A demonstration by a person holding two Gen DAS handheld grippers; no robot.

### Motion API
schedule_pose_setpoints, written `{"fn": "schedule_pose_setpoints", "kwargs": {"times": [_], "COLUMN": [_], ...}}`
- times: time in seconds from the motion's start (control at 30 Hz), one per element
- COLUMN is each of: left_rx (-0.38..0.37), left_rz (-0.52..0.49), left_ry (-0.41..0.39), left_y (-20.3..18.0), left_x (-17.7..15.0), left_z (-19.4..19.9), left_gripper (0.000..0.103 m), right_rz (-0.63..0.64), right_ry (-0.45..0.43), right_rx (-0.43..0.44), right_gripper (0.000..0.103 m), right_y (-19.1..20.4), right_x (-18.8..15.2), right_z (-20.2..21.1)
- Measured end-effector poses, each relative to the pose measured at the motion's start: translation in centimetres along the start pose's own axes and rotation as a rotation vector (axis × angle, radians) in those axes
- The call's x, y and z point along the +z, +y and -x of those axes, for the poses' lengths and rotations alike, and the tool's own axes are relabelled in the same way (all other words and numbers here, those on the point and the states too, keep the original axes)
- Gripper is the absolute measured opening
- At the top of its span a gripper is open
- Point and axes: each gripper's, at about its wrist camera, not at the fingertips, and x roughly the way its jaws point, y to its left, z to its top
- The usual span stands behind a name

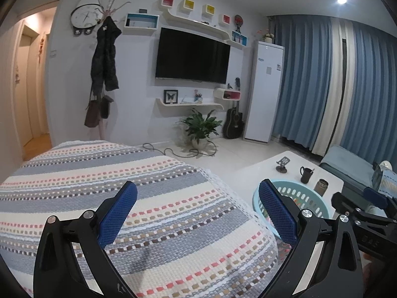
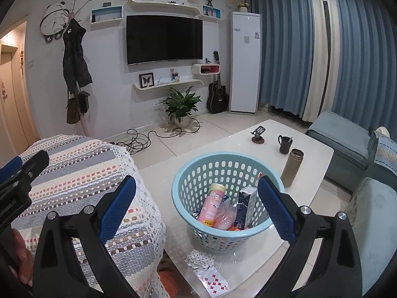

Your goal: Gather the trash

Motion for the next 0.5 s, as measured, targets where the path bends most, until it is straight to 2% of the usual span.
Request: {"fn": "schedule_pose_setpoints", "kwargs": {"times": [0.5], "left_rx": [-0.006], "left_rz": [-0.004], "left_ry": [0.007], "left_y": [0.01], "left_x": [-0.14], "left_z": [-0.05], "left_gripper": [0.095], "right_rz": [0.010], "right_ry": [-0.009], "right_rx": [0.004], "right_gripper": [0.094], "right_y": [0.13], "right_x": [-0.17], "right_z": [0.50]}}
